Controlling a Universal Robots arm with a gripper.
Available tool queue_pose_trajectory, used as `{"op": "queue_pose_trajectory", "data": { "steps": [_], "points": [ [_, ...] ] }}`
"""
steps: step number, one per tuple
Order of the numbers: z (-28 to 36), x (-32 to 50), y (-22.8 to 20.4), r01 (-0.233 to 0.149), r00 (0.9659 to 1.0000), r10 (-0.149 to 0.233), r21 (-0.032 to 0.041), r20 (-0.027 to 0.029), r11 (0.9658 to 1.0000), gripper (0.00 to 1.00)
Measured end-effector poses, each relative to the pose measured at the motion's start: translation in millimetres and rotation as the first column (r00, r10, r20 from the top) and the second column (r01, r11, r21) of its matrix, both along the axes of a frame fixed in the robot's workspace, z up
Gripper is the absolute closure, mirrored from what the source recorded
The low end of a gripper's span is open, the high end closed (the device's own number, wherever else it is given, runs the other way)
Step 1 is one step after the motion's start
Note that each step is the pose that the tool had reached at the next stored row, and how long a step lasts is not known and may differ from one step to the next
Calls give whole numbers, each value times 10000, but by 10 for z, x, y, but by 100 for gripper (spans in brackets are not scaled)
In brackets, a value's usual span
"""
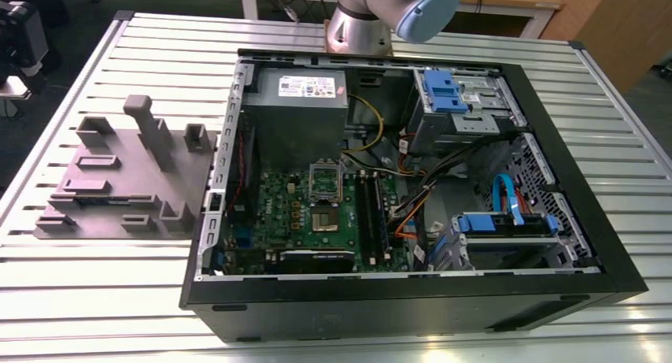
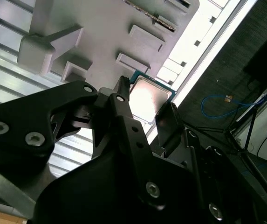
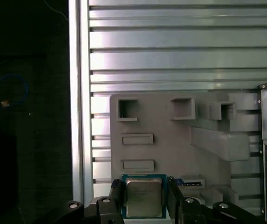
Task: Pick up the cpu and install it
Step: 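Pick up the cpu and move it towards the insertion slot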
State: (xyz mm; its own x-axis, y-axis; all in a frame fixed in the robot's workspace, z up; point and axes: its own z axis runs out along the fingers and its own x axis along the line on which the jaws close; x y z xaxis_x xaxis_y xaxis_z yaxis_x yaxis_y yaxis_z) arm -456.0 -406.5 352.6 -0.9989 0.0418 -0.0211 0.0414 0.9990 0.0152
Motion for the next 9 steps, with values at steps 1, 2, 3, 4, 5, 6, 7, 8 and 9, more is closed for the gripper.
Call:
{"op": "queue_pose_trajectory", "data": {
  "steps": [1,2,3,4,5,6,7,8,9],
  "points": [
    [10,0,1,1,10000,-1,-5,1,10000,53],
    [22,0,0,0,10000,0,-8,0,10000,53],
    [31,0,0,0,10000,0,-9,1,10000,53],
    [37,0,0,0,10000,0,-9,2,10000,53],
    [41,0,0,0,10000,0,-9,2,10000,53],
    [42,0,0,0,10000,0,-9,3,10000,53],
    [42,0,1,0,10000,0,-9,3,10000,53],
    [43,0,0,0,10000,0,-11,1,10000,53],
    [44,0,0,0,10000,0,-12,0,10000,53]
  ]
}}
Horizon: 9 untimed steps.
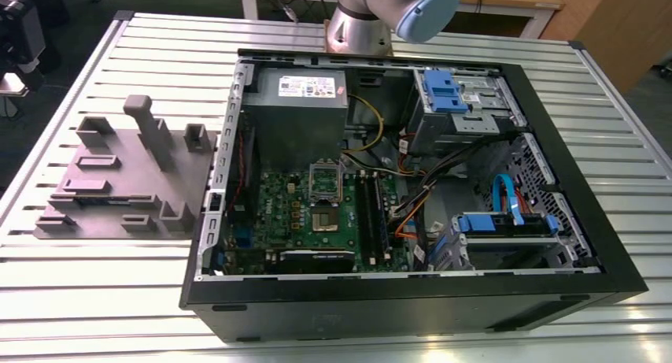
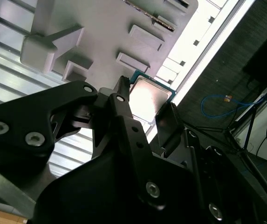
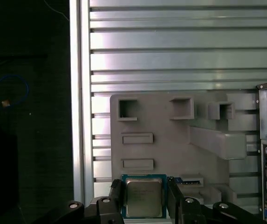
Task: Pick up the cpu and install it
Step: 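Pick up the cpu and move it towards the insertion slot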
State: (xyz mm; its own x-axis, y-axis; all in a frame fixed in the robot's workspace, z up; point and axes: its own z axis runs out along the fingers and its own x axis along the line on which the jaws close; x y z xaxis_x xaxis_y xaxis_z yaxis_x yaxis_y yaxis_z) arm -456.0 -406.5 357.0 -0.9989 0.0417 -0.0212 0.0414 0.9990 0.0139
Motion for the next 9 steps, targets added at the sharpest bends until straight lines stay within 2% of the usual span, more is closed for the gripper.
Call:
{"op": "queue_pose_trajectory", "data": {
  "steps": [9],
  "points": [
    [0,0,0,0,10000,0,-1,0,10000,53]
  ]
}}
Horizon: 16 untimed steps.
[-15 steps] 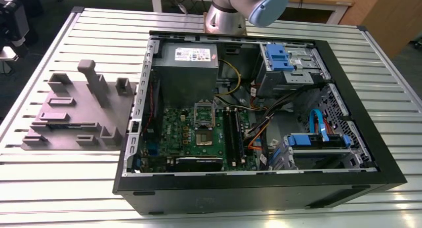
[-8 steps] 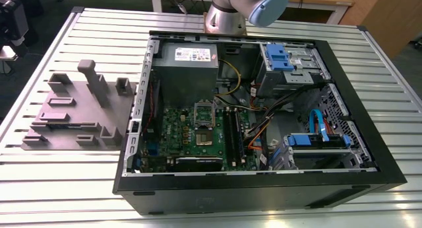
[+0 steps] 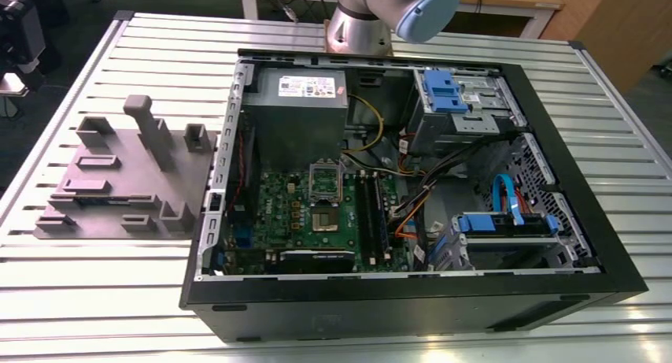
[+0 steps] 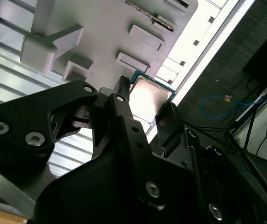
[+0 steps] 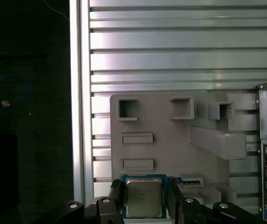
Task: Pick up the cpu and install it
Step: 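Pick up the cpu and move it towards the insertion slot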
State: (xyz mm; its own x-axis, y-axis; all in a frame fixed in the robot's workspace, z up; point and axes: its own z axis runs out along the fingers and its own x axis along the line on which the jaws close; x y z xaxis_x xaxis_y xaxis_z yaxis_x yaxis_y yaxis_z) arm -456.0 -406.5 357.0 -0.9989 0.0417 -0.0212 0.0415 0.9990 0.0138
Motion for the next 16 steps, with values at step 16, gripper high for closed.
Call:
{"op": "queue_pose_trajectory", "data": {
  "steps": [16],
  "points": [
    [0,0,0,0,10000,0,-56,0,10000,53]
  ]
}}
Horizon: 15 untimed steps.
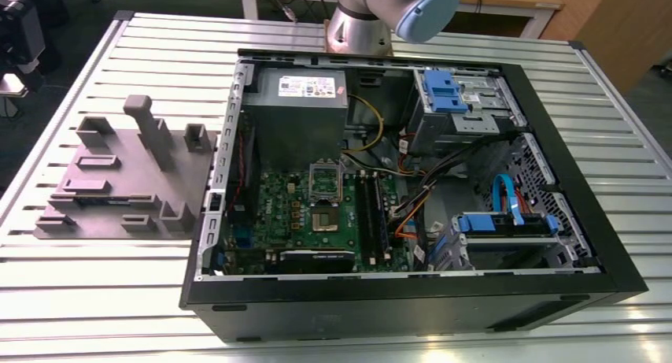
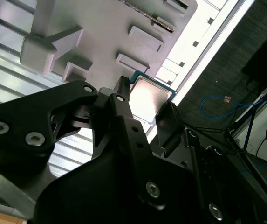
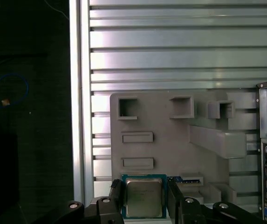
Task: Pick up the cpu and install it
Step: 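Pick up the cpu and move it towards the insertion slot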
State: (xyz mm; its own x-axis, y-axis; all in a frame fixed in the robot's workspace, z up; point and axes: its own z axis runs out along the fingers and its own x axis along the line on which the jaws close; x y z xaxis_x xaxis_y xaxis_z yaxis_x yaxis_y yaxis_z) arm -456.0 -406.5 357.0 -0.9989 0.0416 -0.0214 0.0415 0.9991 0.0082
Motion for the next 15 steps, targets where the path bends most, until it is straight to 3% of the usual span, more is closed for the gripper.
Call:
{"op": "queue_pose_trajectory", "data": {
  "steps": [15],
  "points": [
    [13,0,0,0,10000,0,-14,1,10000,53]
  ]
}}
